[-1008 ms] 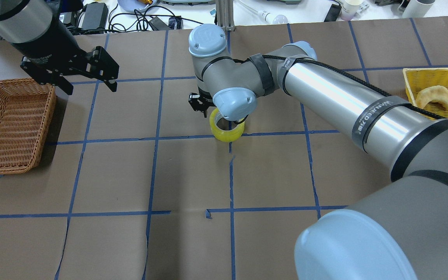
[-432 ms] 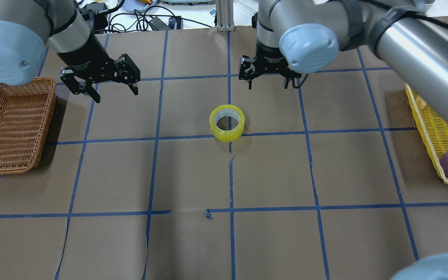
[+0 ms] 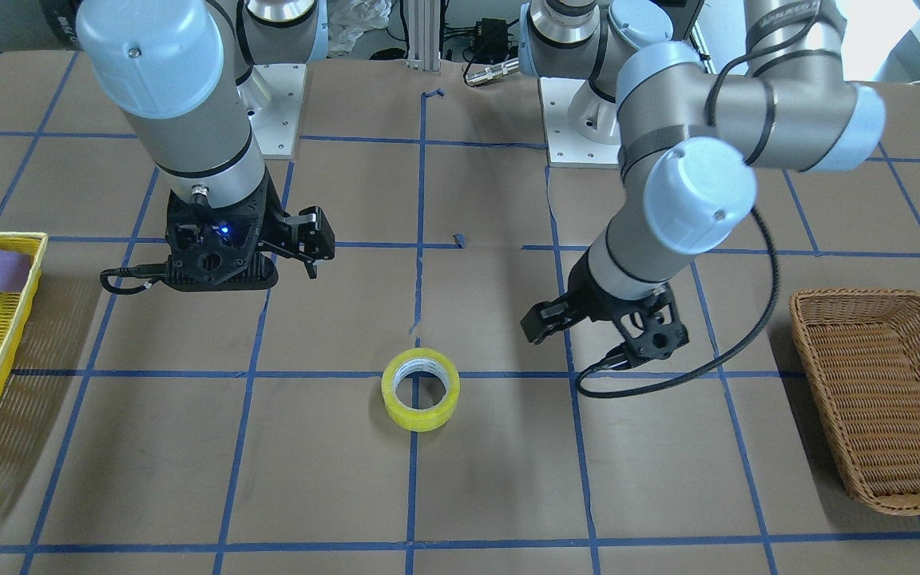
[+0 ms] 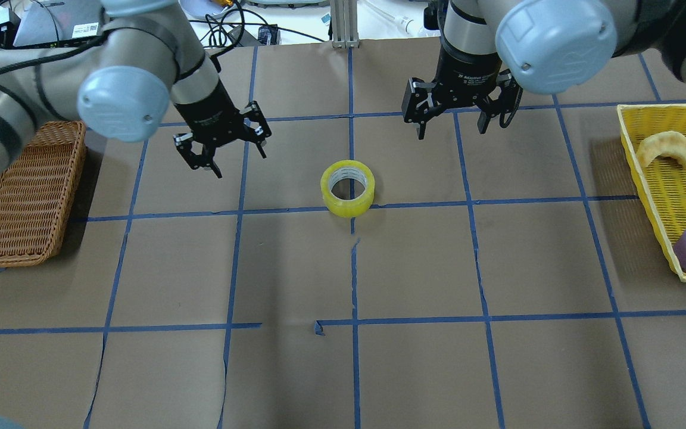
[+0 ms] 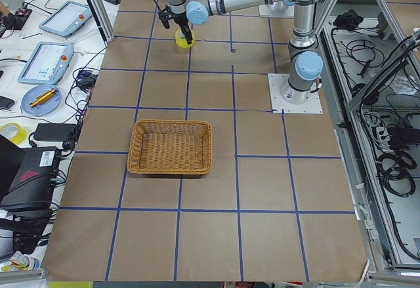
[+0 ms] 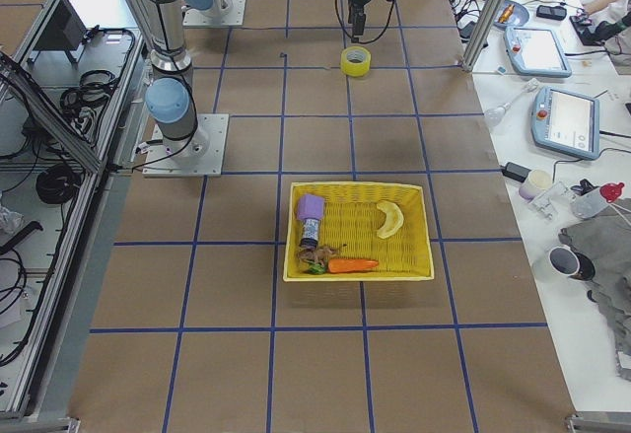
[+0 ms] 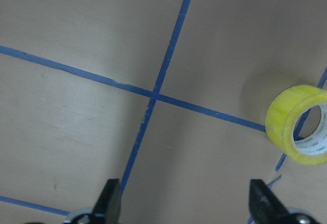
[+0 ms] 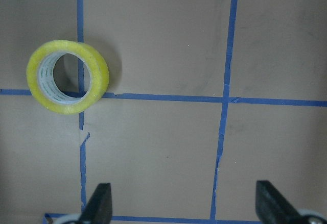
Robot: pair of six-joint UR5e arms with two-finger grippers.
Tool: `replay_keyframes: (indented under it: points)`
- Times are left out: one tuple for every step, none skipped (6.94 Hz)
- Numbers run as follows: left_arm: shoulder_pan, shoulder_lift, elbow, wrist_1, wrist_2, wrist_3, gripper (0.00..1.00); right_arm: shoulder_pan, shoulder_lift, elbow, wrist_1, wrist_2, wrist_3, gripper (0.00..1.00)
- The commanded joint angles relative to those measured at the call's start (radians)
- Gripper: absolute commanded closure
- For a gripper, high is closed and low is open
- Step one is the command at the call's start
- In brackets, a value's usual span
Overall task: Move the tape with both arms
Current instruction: 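Reach the left gripper to the tape roll while the right gripper withdraws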
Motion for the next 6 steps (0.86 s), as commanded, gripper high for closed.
replay_keyframes:
  points:
    - [-0.153,-0.117,0.004,0.202,-0.010,-0.359,0.00,-0.007,-0.018,0.016,-0.025,-0.003,-0.048,0.00]
    - [-0.181,-0.164,0.003,0.270,-0.002,-0.381,0.00,0.000,-0.033,0.020,-0.028,0.009,-0.045,0.00]
    - [-0.192,-0.177,-0.011,0.275,0.036,-0.360,0.00,-0.005,-0.040,0.024,-0.028,0.003,-0.044,0.00]
    - [-0.193,-0.189,-0.026,0.281,0.074,-0.358,0.00,-0.006,-0.053,0.025,-0.008,0.006,-0.045,0.00]
    - [-0.195,-0.201,-0.026,0.287,0.067,-0.335,0.00,-0.010,-0.058,0.027,0.006,0.006,-0.045,0.00]
    - [-0.195,-0.209,-0.028,0.289,0.066,-0.303,0.00,-0.020,-0.058,0.025,0.045,0.006,-0.045,0.00]
